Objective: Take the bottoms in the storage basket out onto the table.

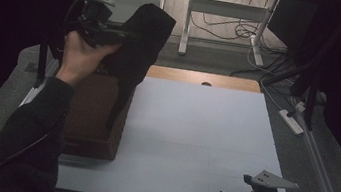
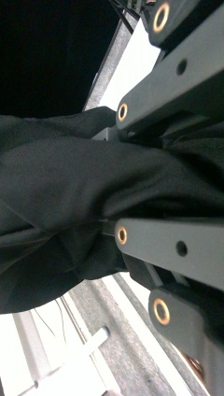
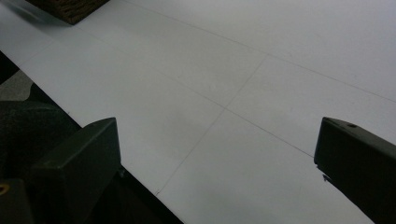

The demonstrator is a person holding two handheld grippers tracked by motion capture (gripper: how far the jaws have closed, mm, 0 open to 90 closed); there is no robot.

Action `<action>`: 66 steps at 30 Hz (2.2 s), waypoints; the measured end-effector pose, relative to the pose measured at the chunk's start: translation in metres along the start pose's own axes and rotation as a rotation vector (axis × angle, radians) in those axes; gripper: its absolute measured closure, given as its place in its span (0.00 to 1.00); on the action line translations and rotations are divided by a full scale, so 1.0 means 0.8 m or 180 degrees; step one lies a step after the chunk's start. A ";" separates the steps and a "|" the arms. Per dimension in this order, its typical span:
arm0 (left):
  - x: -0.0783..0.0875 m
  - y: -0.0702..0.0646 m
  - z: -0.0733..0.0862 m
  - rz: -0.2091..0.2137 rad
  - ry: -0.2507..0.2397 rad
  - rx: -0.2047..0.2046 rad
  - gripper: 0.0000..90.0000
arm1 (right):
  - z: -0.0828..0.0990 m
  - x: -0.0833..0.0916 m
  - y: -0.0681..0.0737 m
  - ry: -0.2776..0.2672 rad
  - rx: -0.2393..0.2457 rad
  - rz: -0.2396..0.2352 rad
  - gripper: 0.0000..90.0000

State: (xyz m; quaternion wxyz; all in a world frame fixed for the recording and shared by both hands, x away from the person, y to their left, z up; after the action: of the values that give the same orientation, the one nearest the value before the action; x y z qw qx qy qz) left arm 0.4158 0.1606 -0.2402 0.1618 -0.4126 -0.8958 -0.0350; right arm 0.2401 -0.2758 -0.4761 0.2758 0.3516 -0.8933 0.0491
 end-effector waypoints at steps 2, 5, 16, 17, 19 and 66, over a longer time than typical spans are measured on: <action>-0.008 -0.004 -0.002 0.0018 -0.0004 -0.0011 0.83 | 0.000 0.000 0.000 -0.0001 0.0001 0.0000 0.01; -0.020 -0.010 -0.005 0.0063 -0.0005 -0.0022 0.83 | 0.000 0.000 0.000 -0.0002 0.0001 -0.0002 0.01; -0.061 -0.034 -0.013 0.0232 0.0019 -0.0082 0.83 | 0.000 0.001 -0.001 -0.0015 -0.0010 -0.0008 0.01; -0.064 -0.036 -0.013 0.0248 0.0028 -0.0086 0.83 | 0.000 0.001 -0.001 -0.0018 -0.0011 -0.0009 0.01; -0.071 -0.039 -0.013 0.0263 0.0027 -0.0093 0.83 | 0.000 0.001 -0.001 -0.0020 -0.0019 -0.0012 0.01; -0.206 -0.059 0.117 0.0396 0.0720 -0.0021 0.81 | 0.000 0.002 -0.003 -0.0048 -0.0072 -0.0017 0.01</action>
State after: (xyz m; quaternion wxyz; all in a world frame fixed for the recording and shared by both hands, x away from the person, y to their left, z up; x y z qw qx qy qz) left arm 0.4559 0.0278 -0.3775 0.2623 -0.4613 -0.8443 -0.0742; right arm 0.2407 -0.2790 -0.4755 0.2731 0.3512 -0.8949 0.0355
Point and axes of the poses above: each handheld gripper's, and its own axes: x roughly backward along the jaws, z roughly out of its underside, y roughly to its left, the point moved 4 cm from there along -x, roughly forward along the jaws, and after that the axes turned 9 degrees about -y, right-handed, at the moved point
